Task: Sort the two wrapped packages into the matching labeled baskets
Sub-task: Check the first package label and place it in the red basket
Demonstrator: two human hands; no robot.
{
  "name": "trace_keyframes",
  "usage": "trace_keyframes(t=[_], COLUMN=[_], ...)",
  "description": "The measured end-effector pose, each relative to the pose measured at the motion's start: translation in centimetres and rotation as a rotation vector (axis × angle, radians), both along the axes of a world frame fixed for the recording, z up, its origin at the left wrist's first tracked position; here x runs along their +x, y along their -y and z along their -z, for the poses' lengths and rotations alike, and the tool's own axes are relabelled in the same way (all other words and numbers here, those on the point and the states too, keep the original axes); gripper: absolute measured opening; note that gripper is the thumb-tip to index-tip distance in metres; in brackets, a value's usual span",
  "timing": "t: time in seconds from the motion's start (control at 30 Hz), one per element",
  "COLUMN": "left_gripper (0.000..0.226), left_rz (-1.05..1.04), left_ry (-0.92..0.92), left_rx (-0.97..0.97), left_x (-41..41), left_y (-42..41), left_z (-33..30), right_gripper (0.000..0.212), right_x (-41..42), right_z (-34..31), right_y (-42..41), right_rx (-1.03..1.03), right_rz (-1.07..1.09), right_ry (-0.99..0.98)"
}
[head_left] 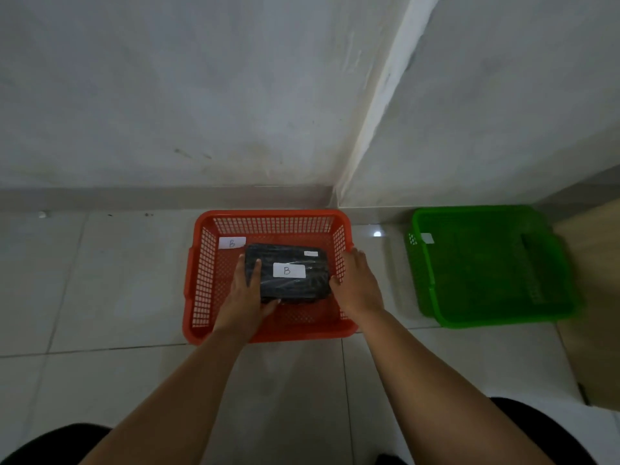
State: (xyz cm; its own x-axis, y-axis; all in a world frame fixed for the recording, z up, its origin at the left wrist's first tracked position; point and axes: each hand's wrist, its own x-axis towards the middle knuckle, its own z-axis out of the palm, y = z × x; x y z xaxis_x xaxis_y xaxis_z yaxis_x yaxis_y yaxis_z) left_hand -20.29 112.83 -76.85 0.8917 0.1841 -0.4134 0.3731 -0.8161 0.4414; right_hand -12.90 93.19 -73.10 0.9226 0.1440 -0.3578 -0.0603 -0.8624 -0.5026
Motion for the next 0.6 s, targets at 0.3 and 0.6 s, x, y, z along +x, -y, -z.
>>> trace_keyframes(t=[0.3,0.6], left_gripper=[0.092,0.092], left_rz=[0.048,-0.005], left_ry=[-0.063,0.001], left_rx=[0.006,-0.064], left_x=[1.6,5.2], left_y=[1.0,1.9], left_z=[2.5,3.2], right_gripper=[0.057,0.045], right_x=[-0.3,0.0], right_z=[1.1,1.7], right_y=[1.0,1.2], right_rx=[0.096,0.094], right_rz=[0.035,0.061], right_ry=[-0.098,-0.036])
